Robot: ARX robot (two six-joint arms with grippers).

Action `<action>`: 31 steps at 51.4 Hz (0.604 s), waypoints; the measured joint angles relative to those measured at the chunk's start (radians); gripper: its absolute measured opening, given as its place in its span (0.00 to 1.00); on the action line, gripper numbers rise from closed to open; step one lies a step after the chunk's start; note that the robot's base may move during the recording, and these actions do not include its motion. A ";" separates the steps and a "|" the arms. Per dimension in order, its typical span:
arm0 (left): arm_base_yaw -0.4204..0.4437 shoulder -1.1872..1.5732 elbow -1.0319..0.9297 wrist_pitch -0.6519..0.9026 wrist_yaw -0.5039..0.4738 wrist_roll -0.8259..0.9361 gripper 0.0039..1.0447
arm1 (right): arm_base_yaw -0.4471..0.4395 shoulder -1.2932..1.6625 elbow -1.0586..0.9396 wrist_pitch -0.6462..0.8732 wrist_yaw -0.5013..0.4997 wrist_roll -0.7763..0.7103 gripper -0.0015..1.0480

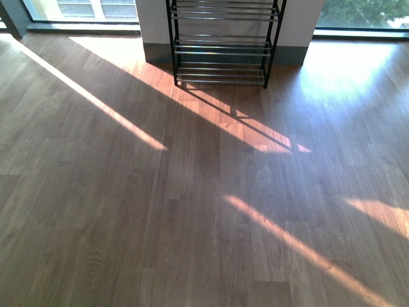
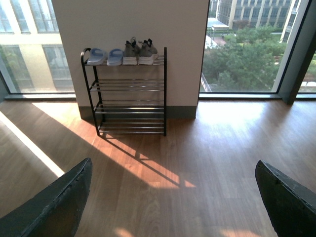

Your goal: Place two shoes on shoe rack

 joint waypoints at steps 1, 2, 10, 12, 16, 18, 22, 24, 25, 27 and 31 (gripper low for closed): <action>0.000 0.000 0.000 0.000 0.001 0.000 0.91 | 0.000 -0.001 0.000 0.000 0.000 0.000 0.91; 0.000 0.000 0.000 0.000 0.001 0.000 0.91 | 0.000 -0.001 0.000 0.000 0.000 0.000 0.91; 0.000 0.000 0.000 0.000 0.001 0.000 0.91 | 0.000 0.001 0.000 0.000 0.000 0.000 0.91; 0.000 0.000 0.000 0.000 0.001 0.000 0.91 | 0.000 0.002 0.000 0.000 0.000 0.000 0.91; 0.000 0.000 0.000 0.000 0.000 0.000 0.91 | 0.000 0.002 0.000 0.000 0.000 0.000 0.91; 0.000 0.000 0.000 0.000 0.001 0.000 0.91 | 0.000 0.002 0.000 0.000 0.000 0.000 0.91; 0.000 0.000 0.000 0.000 0.001 0.000 0.91 | 0.000 0.002 0.000 0.000 0.000 0.000 0.91; 0.000 0.000 0.000 0.000 0.001 0.000 0.91 | 0.000 0.002 0.000 0.000 0.000 0.000 0.91; 0.000 0.000 0.000 0.000 0.001 0.000 0.91 | 0.000 0.002 0.000 0.000 0.000 0.000 0.91; 0.000 0.000 0.000 0.000 0.001 0.001 0.91 | 0.000 0.002 0.000 0.000 0.000 0.000 0.91; 0.000 0.000 0.000 0.000 0.001 0.000 0.91 | 0.000 0.002 0.000 0.000 0.000 0.000 0.91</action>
